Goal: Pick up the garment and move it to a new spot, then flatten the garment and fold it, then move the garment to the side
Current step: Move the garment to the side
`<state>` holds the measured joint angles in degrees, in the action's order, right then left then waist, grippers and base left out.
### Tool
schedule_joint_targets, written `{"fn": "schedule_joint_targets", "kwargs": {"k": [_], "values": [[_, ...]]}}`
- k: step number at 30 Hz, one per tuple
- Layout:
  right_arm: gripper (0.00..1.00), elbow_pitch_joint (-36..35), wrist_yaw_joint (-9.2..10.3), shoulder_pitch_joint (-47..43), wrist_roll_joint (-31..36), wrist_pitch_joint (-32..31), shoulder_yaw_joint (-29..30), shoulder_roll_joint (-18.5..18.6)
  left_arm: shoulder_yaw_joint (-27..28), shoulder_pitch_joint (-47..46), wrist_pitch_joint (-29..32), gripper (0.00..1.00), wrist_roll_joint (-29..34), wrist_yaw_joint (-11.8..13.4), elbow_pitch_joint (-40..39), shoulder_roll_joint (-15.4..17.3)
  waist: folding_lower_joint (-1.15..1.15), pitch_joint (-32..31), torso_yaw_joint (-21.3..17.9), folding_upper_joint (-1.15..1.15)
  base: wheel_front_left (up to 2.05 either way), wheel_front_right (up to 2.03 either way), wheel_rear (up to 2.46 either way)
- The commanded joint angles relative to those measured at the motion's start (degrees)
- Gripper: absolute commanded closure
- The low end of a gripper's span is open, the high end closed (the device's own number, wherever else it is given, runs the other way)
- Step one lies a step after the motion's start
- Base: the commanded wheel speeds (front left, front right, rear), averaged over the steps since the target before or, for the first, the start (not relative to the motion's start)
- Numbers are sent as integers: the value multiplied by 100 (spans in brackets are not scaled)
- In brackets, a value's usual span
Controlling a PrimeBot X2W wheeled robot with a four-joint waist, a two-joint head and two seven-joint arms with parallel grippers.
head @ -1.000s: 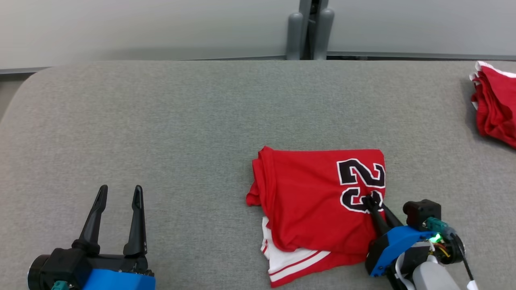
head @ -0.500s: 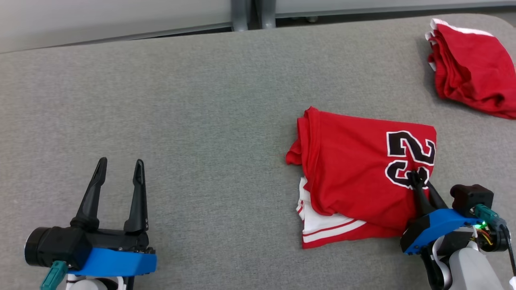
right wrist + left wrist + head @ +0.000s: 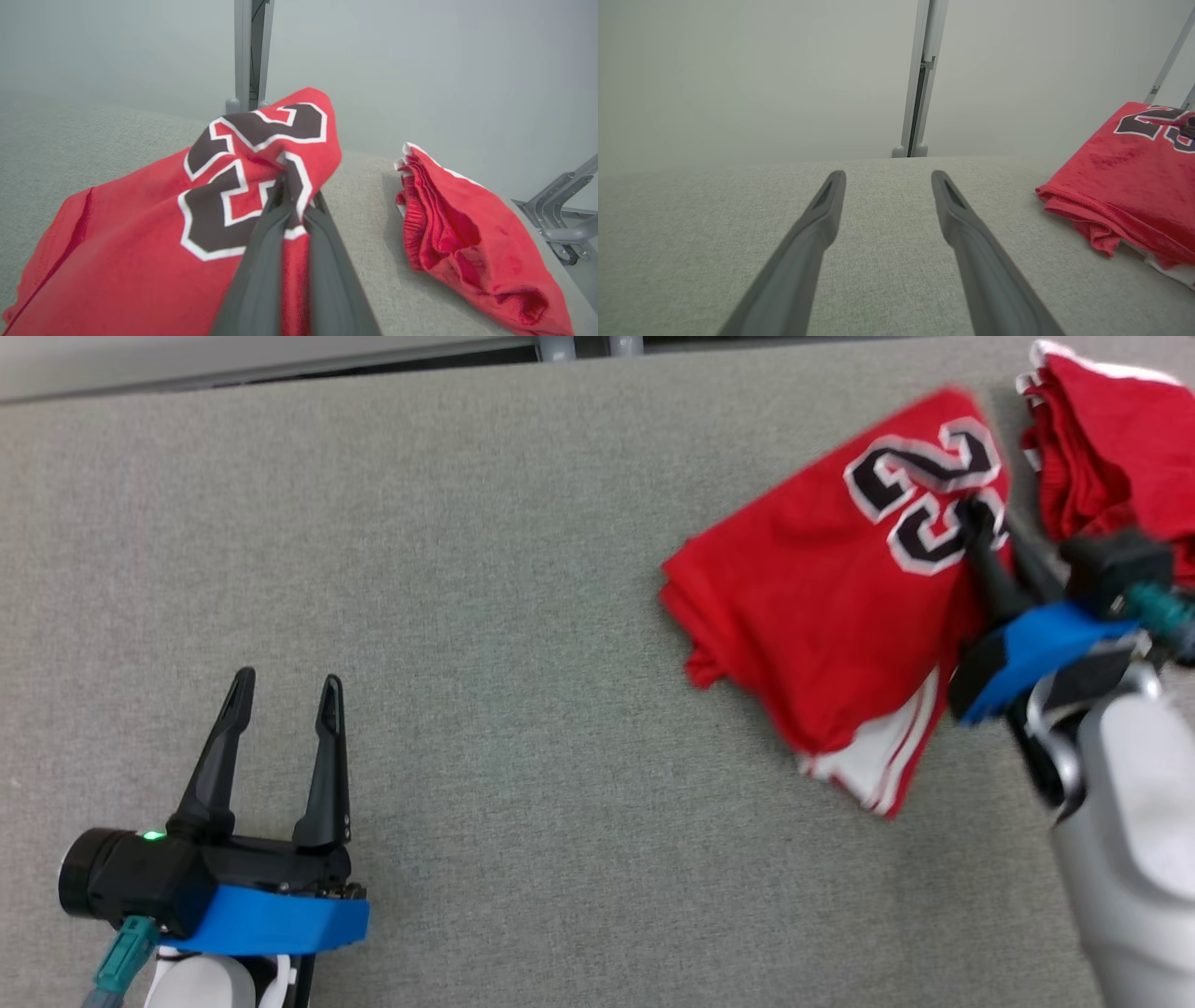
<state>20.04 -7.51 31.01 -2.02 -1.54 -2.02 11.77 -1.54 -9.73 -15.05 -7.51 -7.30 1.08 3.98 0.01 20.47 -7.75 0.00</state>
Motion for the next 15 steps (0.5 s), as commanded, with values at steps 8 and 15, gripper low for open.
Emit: {"fn": "schedule_joint_targets", "kwargs": {"k": [8,15], "values": [[100,-116,4,1413,-341,-526,-141,1265,-48,-341,-16,0,-34,-24,-195,104,-1,767,185,0,0,0,0],[100,3,4,1772,-693,-856,237,2444,-98,-584,-16,0,-25,-25,-376,228,-1,1170,200,0,0,0,0]]}}
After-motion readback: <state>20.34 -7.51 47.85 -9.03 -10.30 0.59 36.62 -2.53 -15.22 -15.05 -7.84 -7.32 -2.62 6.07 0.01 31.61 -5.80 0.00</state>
